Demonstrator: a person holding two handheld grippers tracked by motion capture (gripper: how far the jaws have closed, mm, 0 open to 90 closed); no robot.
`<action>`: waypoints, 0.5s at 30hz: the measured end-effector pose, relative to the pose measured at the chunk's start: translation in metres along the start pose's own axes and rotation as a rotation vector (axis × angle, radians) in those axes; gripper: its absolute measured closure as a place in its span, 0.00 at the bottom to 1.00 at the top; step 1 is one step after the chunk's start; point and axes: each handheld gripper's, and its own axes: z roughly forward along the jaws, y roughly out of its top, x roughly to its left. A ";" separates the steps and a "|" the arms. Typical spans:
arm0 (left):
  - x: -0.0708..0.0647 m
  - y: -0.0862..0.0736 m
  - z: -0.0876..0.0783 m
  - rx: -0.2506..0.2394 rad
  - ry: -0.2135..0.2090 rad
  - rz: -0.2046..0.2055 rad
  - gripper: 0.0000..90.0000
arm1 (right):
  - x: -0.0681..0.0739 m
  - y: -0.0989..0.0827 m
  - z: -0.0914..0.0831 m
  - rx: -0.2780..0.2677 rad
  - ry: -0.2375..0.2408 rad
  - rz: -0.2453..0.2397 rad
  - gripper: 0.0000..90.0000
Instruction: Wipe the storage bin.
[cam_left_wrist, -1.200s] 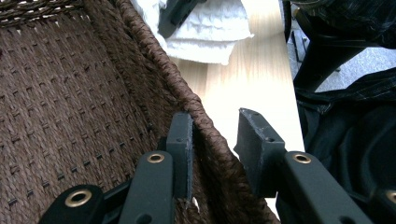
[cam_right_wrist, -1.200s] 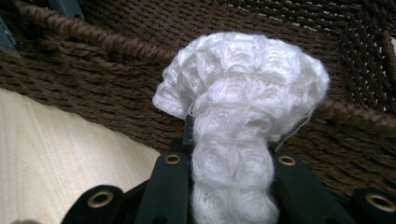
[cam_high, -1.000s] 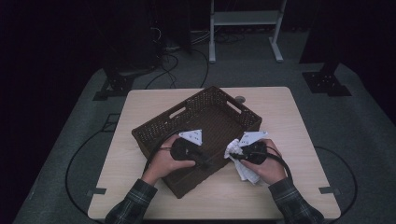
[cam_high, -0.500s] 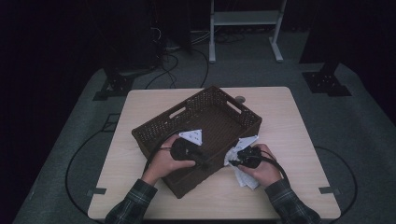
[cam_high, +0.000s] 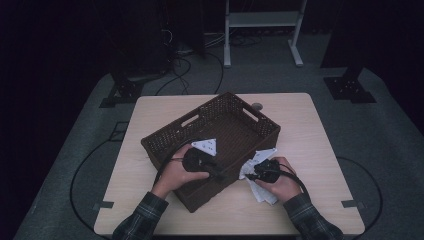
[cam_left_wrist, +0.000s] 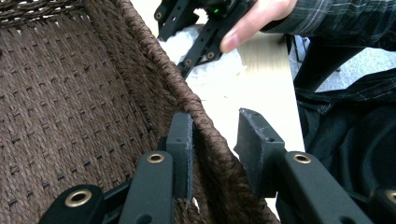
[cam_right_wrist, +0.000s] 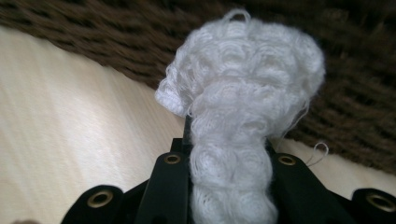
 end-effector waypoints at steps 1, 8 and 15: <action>0.000 0.000 0.000 0.001 -0.001 0.001 0.73 | 0.002 0.002 -0.003 -0.016 0.002 0.001 0.84; 0.000 0.000 0.000 0.001 0.001 0.002 0.73 | 0.016 0.015 -0.024 -0.125 0.022 -0.044 0.84; 0.000 0.000 0.000 0.001 -0.001 -0.004 0.73 | 0.027 0.027 -0.039 -0.193 0.019 -0.081 0.84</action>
